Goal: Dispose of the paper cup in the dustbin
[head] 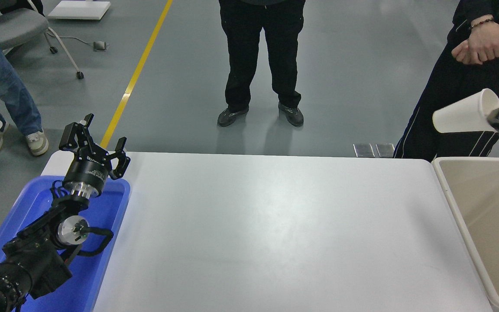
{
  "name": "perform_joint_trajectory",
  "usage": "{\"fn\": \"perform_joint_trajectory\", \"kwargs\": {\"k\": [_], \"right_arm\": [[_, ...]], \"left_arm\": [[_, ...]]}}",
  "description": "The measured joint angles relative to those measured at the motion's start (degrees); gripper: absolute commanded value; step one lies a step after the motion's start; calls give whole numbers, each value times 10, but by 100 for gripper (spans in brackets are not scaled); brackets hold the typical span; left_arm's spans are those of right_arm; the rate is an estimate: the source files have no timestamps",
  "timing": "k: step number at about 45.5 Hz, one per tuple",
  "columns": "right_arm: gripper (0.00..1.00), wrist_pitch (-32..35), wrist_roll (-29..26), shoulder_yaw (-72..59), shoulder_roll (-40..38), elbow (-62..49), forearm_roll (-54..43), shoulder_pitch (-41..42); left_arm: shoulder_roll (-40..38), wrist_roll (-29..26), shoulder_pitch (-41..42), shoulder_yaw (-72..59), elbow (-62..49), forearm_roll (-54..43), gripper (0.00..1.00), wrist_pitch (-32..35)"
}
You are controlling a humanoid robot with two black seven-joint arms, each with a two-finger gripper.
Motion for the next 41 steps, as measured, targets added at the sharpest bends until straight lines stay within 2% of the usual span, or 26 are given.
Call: {"fn": "perform_joint_trajectory", "kwargs": {"k": [6,14,29,41], "right_arm": [[0,2,-16,3,31,-87,12,-40],[0,-1,-87,6,67,-163,49,-83],[0,-26,-209,8,116,-208,116,-143],[0,-58,-257,13,158,-216,155,-192]], "left_arm": [[0,0,0,0,0,0,100,0],[0,0,0,0,0,0,100,0],[0,0,0,0,0,0,100,0],[0,0,0,0,0,0,100,0]]}}
